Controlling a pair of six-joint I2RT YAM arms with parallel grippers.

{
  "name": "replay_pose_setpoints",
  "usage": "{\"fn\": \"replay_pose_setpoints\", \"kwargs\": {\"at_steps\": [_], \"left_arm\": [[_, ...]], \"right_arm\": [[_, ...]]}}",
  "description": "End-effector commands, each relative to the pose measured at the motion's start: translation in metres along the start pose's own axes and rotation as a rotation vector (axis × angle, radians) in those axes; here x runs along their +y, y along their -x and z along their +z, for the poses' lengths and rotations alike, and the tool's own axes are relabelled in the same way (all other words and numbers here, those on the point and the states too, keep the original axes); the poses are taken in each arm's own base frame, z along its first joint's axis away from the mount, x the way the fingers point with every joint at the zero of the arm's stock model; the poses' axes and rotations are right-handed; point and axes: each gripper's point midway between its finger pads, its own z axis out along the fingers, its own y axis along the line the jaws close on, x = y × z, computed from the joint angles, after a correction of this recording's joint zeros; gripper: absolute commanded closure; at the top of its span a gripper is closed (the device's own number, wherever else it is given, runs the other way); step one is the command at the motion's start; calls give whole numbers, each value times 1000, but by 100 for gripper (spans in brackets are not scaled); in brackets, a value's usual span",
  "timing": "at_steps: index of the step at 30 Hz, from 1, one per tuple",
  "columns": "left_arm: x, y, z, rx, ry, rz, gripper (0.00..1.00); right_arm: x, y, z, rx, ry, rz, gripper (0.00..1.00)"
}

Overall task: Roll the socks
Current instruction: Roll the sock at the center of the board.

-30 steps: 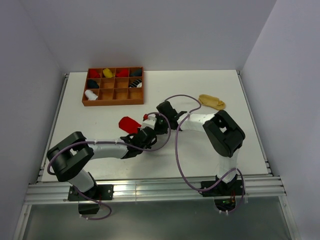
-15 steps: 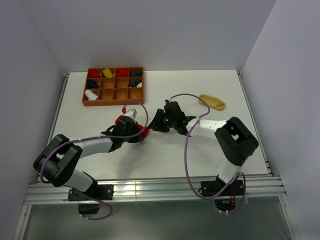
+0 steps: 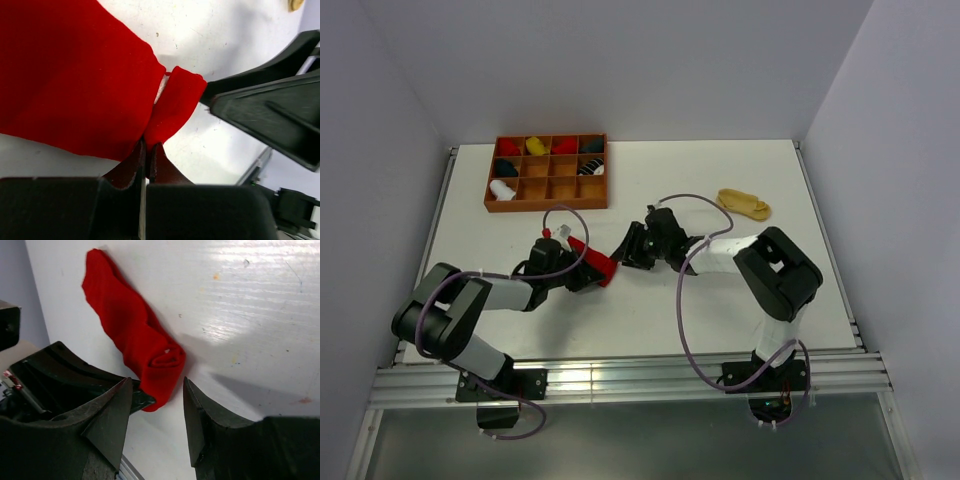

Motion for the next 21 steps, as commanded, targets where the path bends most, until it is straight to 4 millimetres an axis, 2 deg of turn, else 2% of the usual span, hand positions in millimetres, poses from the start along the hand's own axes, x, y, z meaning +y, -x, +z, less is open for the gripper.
{"fn": "replay_pose_setpoints", "kwargs": {"at_steps": [1,8,21], "left_arm": [[19,-21,-3,81,28,-96,99],[29,-24,0,107,54,-136,99],[37,-28,4,138,92,-155,99]], "right_arm": [[-3,-3,7,9,13,8,48],[-15,-16,17,53,3,30,48],[-19,-24,34,96,14,41,48]]}}
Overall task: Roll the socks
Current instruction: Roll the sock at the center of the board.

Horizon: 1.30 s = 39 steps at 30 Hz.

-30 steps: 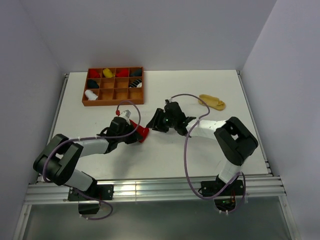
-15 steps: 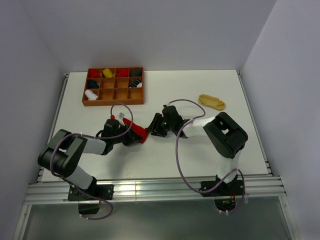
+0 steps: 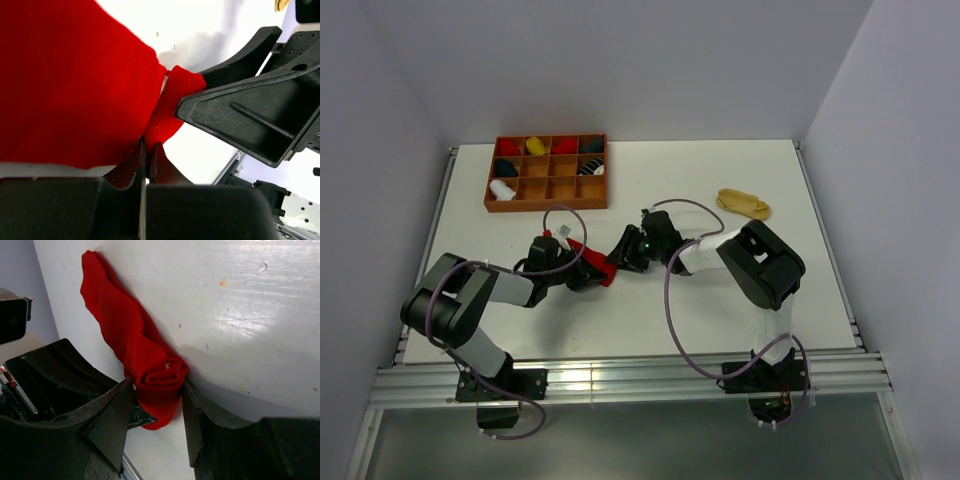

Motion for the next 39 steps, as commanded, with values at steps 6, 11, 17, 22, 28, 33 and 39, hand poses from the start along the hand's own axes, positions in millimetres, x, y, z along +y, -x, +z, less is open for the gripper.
{"fn": "replay_pose_setpoints", "kwargs": {"at_steps": [6,11,17,22,28,33,39], "left_arm": [[44,-23,0,74,158,-60,99],[41,-22,-1,72,149,-55,99],[34,-17,-4,54,138,-17,87],[20,5,-20,-66,183,89,57],[-21,23,-40,-241,240,375,53],[-54,25,-45,-379,287,603,51],[-71,1,-25,-388,322,807,51]], "right_arm": [[-19,-8,11,27,-56,-3,58],[-22,-7,9,22,-80,-21,88],[-16,6,2,-3,-142,-67,100],[-19,7,-7,11,-246,-103,100],[-20,9,-12,24,-336,-141,100],[-13,6,-12,43,-372,-159,100],[-8,5,-11,59,-370,-156,100]]}}
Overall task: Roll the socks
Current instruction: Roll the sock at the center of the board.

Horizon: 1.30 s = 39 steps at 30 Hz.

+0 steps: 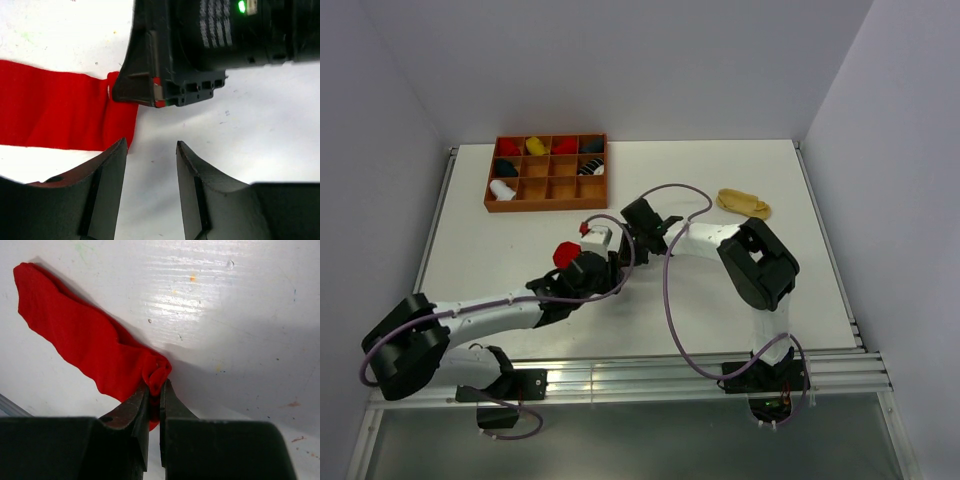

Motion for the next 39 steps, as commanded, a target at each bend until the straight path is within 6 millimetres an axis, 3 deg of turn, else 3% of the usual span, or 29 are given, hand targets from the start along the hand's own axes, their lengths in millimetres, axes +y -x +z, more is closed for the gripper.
{"fn": "replay_pose_setpoints", "kwargs": {"at_steps": [1,23,28,31,36,39], "left_arm": [[0,12,9,-72,104,156,51],[21,-46,49,126,277,302,57],[38,-65,49,201,349,344,57],[46,-74,51,237,384,364,65],[48,-79,53,260,394,379,99],[45,-76,51,251,384,369,99]], "right_arm": [[2,0,-6,1,-31,-20,100],[9,-4,-5,32,0,-11,100],[11,-3,-6,37,9,-6,100],[14,-5,-7,46,20,2,100],[18,-2,-12,36,50,10,100],[19,5,-19,7,82,24,92]]}}
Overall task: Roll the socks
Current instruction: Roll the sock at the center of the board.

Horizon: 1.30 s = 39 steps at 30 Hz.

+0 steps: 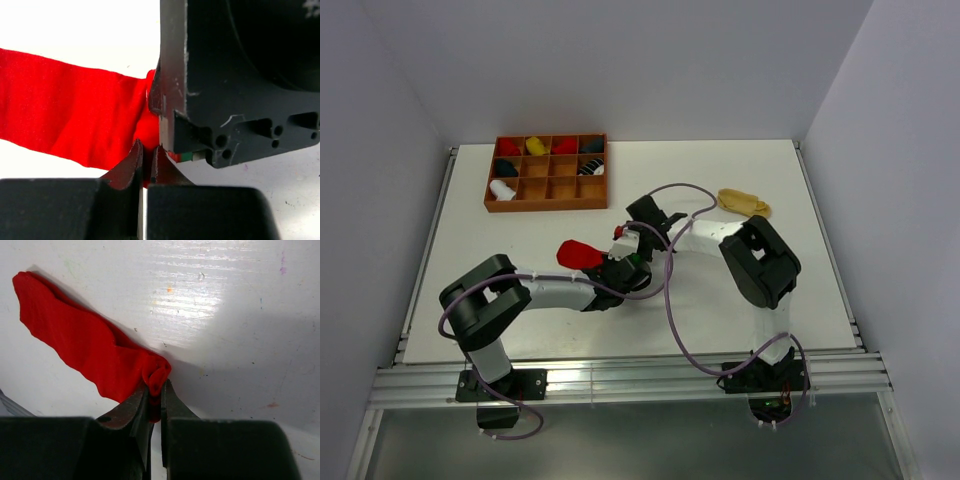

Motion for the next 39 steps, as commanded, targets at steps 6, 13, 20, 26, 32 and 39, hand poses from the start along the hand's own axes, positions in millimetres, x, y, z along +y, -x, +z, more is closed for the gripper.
{"fn": "replay_pose_setpoints", "kwargs": {"at_steps": [6,13,20,26,32,39], "left_arm": [[-1,-26,-18,130,-122,22,99],[0,1,-32,149,-336,-233,99],[8,5,-30,201,-479,-455,99],[21,-12,-23,273,-500,-618,99],[25,-28,-19,337,-516,-710,99],[27,-36,-17,370,-514,-751,99]], "right_arm": [[31,24,-44,-120,183,12,56],[27,28,-61,-227,247,50,41],[27,23,-60,-241,303,71,41],[29,10,-46,-196,342,104,41],[26,-5,-26,-141,328,123,41],[25,-13,-11,-114,292,124,41]]}}
